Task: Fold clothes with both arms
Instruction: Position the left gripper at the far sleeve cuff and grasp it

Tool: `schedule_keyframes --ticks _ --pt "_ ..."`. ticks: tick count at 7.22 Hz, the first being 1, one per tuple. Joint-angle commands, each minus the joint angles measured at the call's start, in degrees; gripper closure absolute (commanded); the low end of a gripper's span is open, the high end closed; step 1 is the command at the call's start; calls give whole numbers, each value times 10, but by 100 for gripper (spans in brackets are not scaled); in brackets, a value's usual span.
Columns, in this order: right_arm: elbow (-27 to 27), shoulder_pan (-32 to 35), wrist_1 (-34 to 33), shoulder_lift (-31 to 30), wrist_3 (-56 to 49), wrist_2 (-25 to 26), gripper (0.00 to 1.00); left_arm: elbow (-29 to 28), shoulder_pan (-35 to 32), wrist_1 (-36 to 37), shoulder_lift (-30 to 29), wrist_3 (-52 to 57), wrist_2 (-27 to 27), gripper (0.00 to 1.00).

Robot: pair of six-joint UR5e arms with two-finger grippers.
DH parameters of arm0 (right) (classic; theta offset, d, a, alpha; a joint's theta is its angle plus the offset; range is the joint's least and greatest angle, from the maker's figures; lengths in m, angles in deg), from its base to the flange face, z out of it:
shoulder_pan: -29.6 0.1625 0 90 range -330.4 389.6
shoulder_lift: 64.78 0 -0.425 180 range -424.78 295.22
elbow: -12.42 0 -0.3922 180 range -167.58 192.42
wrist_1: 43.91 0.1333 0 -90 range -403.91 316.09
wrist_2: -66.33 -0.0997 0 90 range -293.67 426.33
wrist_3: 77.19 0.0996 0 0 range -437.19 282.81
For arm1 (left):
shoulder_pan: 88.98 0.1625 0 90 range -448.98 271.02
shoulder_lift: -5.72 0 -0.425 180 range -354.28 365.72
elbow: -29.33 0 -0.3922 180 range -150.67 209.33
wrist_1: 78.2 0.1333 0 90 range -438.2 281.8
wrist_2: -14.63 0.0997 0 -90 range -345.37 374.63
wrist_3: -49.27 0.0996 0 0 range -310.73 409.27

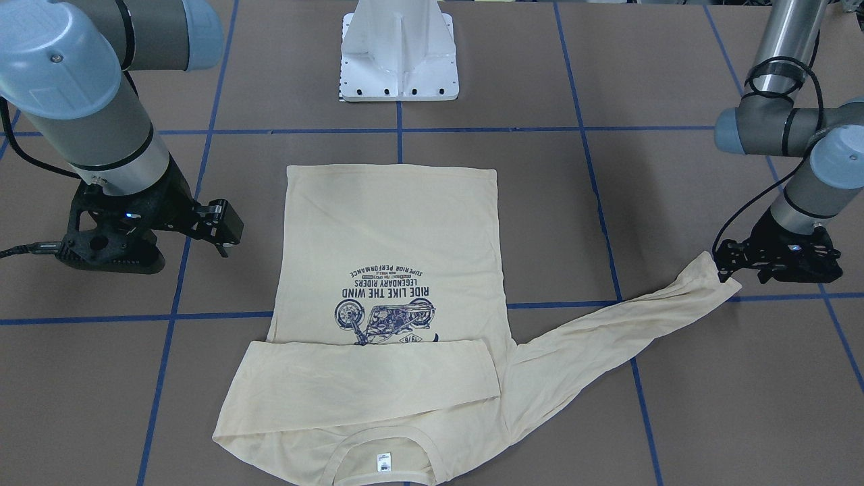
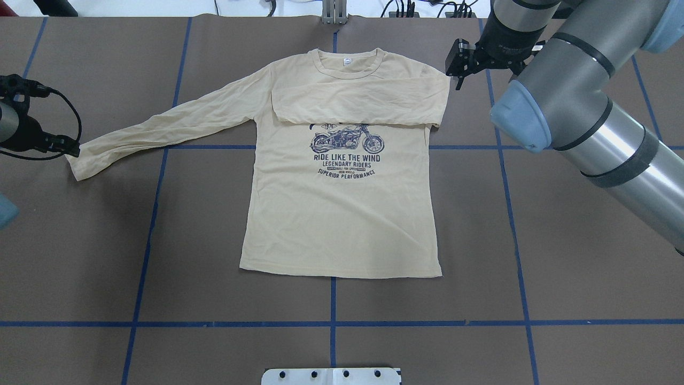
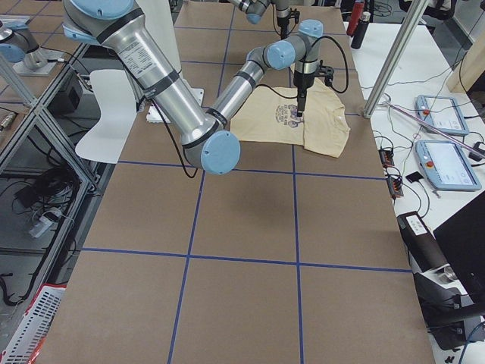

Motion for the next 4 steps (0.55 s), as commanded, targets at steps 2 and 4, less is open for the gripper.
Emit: schedule_keyframes --ticks 2,4 --pt "0 3 -1 1 0 0 0 -23 -5 -36 -1 1 -18 24" --pt "0 4 -1 1 0 0 0 -25 -1 -36 -2 0 -17 23"
